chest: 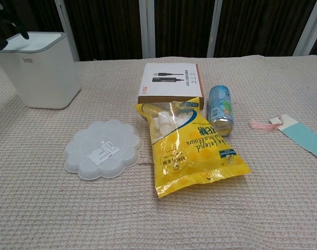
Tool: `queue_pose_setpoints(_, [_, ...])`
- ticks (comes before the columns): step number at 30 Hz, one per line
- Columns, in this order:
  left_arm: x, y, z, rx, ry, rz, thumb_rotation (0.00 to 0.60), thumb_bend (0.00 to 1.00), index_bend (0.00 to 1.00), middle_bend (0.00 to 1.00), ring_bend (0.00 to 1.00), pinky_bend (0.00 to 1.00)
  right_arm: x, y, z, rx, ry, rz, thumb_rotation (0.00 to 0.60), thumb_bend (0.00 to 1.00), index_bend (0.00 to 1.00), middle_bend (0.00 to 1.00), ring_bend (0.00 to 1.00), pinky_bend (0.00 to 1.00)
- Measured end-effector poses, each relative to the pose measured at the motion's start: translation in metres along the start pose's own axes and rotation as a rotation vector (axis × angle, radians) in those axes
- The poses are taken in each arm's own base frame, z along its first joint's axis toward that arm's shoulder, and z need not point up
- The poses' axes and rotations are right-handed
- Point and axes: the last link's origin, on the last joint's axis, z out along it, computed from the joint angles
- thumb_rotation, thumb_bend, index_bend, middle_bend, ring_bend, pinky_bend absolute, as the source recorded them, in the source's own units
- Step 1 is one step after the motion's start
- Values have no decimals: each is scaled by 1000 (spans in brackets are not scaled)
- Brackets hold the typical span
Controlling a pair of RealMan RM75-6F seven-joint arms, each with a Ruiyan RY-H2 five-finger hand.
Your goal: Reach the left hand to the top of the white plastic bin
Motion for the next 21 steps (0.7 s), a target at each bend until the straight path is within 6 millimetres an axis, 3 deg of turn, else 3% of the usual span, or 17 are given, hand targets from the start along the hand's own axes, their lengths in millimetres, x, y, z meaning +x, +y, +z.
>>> queue_pose_setpoints(3, [9,0,-8,-28,68,-20,600,317,0,547,534,695,0,0,0,3,0,-2,600,148,0,0,0,0])
queue_pose_setpoints(5, [11,-1,-16,-42,111,-35,600,272,0,282,300,459,0,0,0,2,-1,-4,600,148,0,0,0,0])
queue_pose_setpoints(8, [5,-8,-33,-60,176,-58,600,242,0,49,58,202,0,2,1,-1,-1,-14,600,149,0,0,0,0])
queue_pose_setpoints(12, [-16,-22,-59,-86,247,-65,600,193,0,0,0,20,2,4,0,1,7,-41,600,149,0,0,0,0])
queue_pose_setpoints(21, [-103,-60,-142,-117,311,-91,600,152,0,0,0,0,4,5,-2,15,29,-124,600,149,0,0,0,0])
